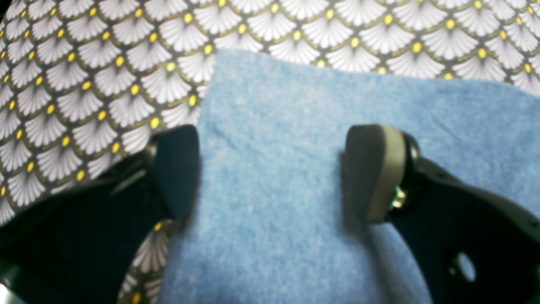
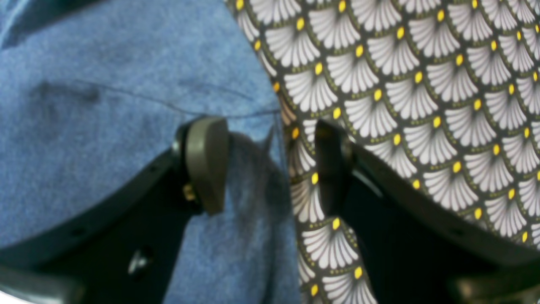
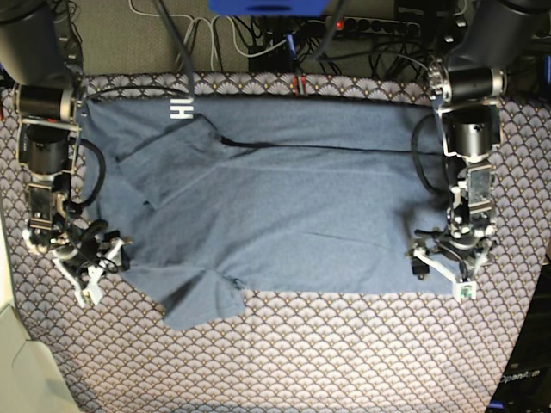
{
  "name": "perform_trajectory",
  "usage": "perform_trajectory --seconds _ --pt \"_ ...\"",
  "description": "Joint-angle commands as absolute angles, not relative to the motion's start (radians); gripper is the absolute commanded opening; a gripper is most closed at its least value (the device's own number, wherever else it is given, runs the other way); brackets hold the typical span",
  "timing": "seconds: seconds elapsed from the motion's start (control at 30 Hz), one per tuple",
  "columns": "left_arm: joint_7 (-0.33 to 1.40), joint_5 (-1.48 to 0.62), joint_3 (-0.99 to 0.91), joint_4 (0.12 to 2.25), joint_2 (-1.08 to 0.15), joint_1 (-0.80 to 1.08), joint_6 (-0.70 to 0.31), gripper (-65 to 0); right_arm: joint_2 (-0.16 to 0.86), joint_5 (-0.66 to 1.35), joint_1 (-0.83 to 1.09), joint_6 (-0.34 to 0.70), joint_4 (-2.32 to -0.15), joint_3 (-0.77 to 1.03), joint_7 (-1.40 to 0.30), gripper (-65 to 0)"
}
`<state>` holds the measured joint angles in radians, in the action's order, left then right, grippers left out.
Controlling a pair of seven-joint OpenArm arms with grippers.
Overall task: Fold the T-shirt properly
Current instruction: 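Grasp the hem corners of the shirt with both grippers, then fold the hem edge over toward the collar with both grippers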
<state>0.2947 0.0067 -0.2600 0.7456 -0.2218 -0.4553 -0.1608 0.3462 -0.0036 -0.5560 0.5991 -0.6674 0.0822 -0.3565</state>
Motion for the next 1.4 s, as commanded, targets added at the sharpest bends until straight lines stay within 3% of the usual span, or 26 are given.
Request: perform_trajectory --seconds 0.0,0.23,0.37,0.5,0.67,0.97,1.37 --pt "0.269 0.001 -0.262 0.762 -0.236 -0.49 -0.159 -11.7 0.349 0.007 -0.588 0.595 -0.676 0.085 -0.332 -31.7" --pt "0.269 0.001 -0.262 0.753 -0.236 -0.492 -0.159 -11.7 0.332 0.007 -0.578 0.595 -0.671 0.085 -0.331 -34.4" --pt "0.266 0.001 -0.262 0.753 -0.236 -0.498 -0.157 -11.7 0.325 0.007 -0.55 0.595 -0.671 0.085 -0.328 -47.6" --pt "0.214 0.004 -0.262 0.75 -0.236 -0.512 -0.157 -11.7 0.321 0.007 -0.544 0.595 -0.671 0.085 -0.328 -65.0" --pt "0.2 0.002 -0.262 0.73 -0.237 -0.515 -0.157 -11.7 0.318 0.007 -0.542 0.595 -0.671 0.085 -0.328 -65.0" --pt "0.067 0.001 -0.306 0.499 -0.263 -0.55 -0.156 -11.7 0.321 0.007 -0.542 0.595 -0.671 0.085 -0.328 -65.0" --pt "0.05 0.001 -0.318 0.479 -0.265 -0.59 -0.156 -11.7 0.32 0.007 -0.522 0.595 -0.676 0.085 -0.328 -65.0"
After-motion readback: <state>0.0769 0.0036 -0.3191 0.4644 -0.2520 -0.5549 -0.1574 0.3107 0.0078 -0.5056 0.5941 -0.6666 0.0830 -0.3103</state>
